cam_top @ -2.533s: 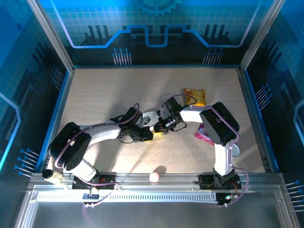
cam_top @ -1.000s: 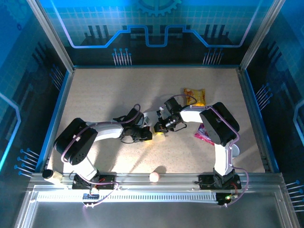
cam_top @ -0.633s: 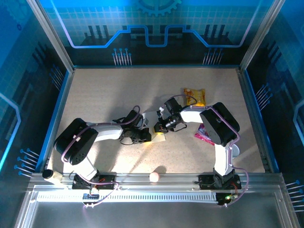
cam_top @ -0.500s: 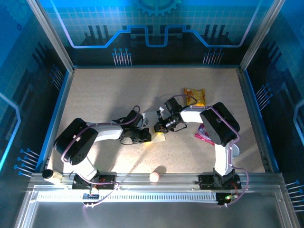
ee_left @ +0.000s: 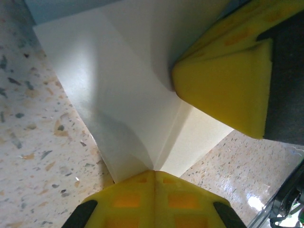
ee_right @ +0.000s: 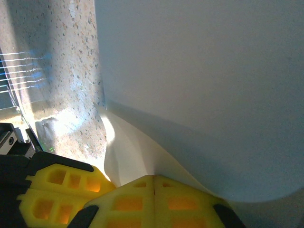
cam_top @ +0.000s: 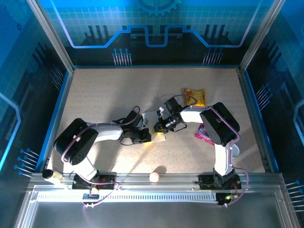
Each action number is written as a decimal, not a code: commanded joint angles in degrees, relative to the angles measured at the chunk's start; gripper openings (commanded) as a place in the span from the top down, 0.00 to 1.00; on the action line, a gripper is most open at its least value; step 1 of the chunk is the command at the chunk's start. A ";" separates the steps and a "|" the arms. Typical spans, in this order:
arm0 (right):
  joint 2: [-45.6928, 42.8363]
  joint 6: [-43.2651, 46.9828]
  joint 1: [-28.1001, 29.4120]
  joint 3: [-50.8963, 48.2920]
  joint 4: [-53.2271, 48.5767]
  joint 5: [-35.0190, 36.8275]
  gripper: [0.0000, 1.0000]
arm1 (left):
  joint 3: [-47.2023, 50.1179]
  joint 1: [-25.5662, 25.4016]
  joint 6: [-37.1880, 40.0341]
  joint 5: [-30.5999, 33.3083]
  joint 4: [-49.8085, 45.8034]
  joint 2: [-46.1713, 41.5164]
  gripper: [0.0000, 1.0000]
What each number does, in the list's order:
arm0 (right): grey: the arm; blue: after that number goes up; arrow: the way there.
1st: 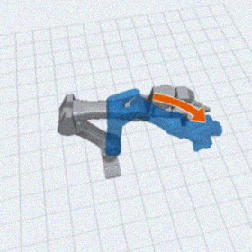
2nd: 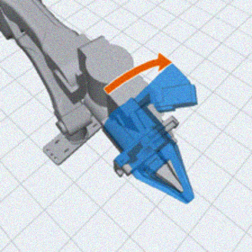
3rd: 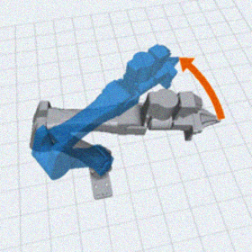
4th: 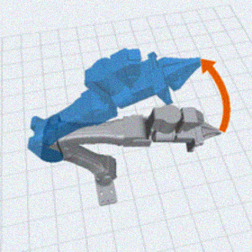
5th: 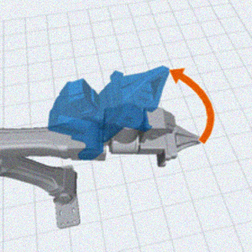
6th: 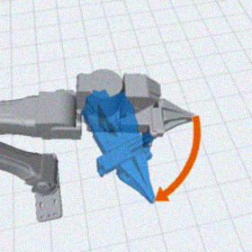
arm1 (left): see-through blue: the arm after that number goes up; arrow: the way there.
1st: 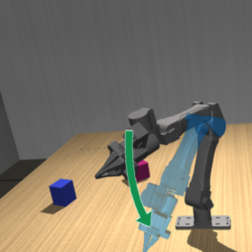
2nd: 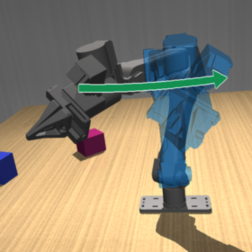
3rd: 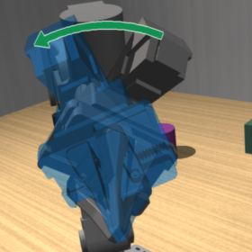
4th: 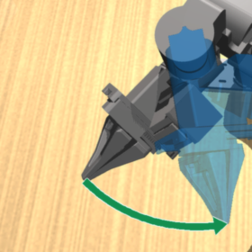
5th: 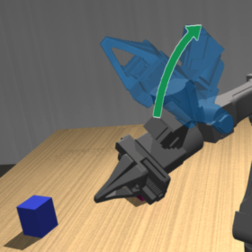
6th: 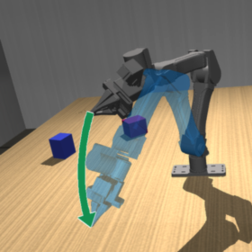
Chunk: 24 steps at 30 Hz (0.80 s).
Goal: Fold a paper plane with a square sheet of paper (fold left side to right side)
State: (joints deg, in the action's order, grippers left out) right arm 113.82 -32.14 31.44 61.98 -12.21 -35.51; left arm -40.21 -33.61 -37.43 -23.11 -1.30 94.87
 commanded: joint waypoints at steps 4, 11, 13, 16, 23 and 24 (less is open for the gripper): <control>2.93 -0.04 0.20 -2.31 -5.88 5.50 1.00 | 2.58 -0.14 0.76 2.44 -1.67 -1.47 1.00; -3.07 0.35 0.55 -2.89 -1.83 3.33 1.00 | 4.75 -0.24 0.38 2.31 -0.74 -1.44 1.00; -5.46 -0.01 0.72 -3.87 -0.28 3.83 1.00 | 5.05 -0.24 0.42 2.37 -0.68 -1.44 1.00; -7.58 0.15 1.39 -4.43 1.08 3.47 1.00 | 5.26 -0.42 0.50 2.28 -0.38 -1.39 1.00; -6.38 -0.49 3.60 -4.60 3.36 2.70 1.00 | 4.80 -0.72 1.06 2.29 -0.72 -0.82 1.00; -6.08 -0.56 3.79 -4.48 3.50 2.59 1.00 | 4.77 -0.85 1.17 2.36 -0.80 -0.81 1.00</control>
State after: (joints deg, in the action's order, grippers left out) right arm 107.24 -32.16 34.15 57.93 -10.13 -32.80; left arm -36.91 -33.71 -37.41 -22.70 2.28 93.23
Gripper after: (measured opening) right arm 0.061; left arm 0.065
